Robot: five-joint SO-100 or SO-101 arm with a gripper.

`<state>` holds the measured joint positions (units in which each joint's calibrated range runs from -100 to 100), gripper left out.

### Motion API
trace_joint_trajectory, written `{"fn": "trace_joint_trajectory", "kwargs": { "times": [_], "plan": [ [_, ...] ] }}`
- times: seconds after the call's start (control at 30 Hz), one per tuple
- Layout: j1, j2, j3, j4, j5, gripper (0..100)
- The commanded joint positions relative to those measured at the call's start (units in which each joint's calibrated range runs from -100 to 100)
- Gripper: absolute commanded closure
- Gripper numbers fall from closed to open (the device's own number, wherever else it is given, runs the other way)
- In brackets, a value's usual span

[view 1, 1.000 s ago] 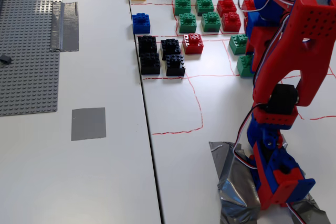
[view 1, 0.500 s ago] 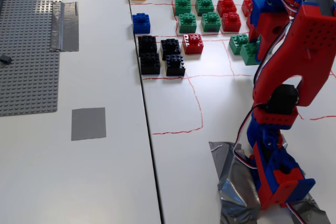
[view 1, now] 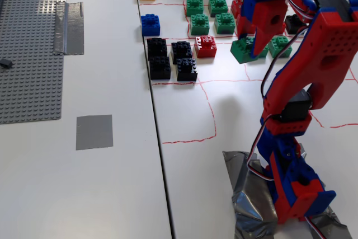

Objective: Grab the block and put it in the grey marker

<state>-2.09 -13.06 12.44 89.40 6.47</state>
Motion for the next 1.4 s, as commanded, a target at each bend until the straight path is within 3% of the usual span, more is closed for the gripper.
{"fn": "trace_joint_trajectory", "kwargs": {
  "times": [0.0,0.73,1.37],
  "plan": [
    [-2.1,-4.9,-7.1,2.0,-0.7,100],
    [-22.4,-3.9,-11.7,4.2,-3.5,100],
    [-42.4,1.1,-11.6,0.9,-14.0,100]
  ]
}}
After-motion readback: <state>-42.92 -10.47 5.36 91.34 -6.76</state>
